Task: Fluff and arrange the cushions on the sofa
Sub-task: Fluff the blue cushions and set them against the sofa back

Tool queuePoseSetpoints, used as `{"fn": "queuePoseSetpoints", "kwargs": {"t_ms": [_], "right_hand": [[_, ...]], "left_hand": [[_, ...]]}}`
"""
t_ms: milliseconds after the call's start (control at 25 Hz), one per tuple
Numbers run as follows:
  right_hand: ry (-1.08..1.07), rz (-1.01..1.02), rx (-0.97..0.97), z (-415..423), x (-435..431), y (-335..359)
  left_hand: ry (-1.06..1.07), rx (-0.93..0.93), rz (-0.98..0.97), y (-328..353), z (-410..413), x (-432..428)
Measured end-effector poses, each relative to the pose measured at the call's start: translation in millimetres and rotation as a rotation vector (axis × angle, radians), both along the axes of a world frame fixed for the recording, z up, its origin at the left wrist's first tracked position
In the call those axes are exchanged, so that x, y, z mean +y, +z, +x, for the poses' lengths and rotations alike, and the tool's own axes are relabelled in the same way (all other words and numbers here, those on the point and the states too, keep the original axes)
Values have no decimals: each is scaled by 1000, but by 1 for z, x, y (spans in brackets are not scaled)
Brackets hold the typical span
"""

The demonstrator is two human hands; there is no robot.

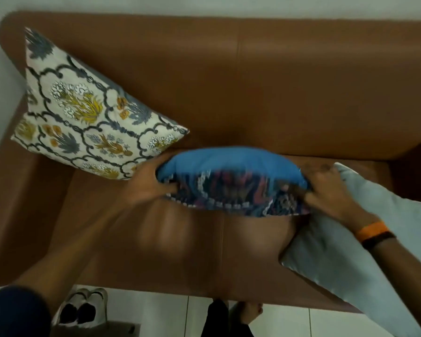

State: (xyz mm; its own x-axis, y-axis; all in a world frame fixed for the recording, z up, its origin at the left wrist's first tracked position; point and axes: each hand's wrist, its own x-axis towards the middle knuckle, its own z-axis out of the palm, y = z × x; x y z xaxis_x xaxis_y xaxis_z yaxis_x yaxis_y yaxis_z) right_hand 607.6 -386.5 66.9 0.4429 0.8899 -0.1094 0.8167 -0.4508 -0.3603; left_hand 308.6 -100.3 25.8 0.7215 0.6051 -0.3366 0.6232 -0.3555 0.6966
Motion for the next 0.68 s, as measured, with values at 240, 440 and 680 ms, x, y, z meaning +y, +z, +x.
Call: {"fn": "queuePoseSetpoints", "kwargs": {"t_ms": [240, 440, 680], "right_hand": [[-267, -22, 467, 67, 93, -7], [-315, 64, 272, 74, 124, -37], [-247, 176, 141, 53, 80, -35]], "left_hand": [[64, -270, 68, 7, 78, 46], [189, -251, 194, -19, 99, 51], [125, -379, 579, -7, 102, 15]]}}
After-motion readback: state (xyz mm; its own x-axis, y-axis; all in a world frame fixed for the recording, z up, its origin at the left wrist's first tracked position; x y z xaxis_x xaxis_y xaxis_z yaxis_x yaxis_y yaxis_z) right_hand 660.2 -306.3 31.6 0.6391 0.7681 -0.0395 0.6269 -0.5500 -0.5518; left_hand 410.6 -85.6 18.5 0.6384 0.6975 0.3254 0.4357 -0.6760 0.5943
